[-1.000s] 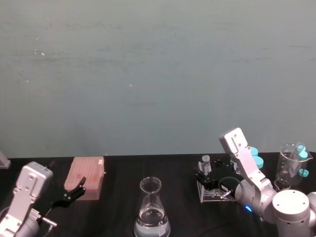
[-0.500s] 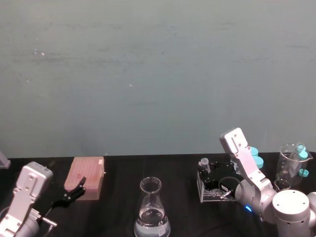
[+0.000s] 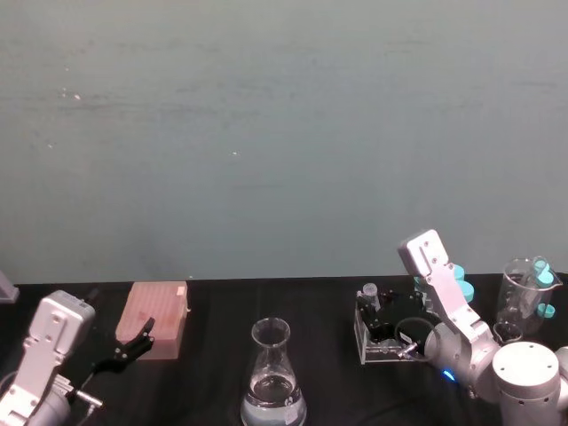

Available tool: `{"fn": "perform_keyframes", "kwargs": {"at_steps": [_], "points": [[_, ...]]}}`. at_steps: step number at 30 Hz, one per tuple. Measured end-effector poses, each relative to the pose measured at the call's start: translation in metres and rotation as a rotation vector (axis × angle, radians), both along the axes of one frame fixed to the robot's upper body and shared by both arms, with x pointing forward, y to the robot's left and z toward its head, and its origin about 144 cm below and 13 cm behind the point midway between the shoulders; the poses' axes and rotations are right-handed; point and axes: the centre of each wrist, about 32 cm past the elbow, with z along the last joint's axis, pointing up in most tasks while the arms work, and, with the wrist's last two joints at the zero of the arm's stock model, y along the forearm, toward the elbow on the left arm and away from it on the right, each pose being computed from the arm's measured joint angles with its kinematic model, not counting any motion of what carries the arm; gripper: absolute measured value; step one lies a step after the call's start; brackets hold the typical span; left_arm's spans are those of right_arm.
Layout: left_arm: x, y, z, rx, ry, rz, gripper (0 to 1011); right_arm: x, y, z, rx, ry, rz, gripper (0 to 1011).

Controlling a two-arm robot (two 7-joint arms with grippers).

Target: Pour the liquid from the test tube into the beaker using one hand.

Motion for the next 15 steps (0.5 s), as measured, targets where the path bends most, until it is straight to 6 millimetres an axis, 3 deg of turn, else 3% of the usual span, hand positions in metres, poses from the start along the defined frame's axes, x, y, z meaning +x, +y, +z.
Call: {"fn": "perform_keyframes", "kwargs": {"at_steps": [15], "points": [[0.0000,0.0000,0.0000,0.000,0.000,0.000,1000,-0.0056,-0.0007,0.0056,0.051,-0.037,0.035,205]]}}
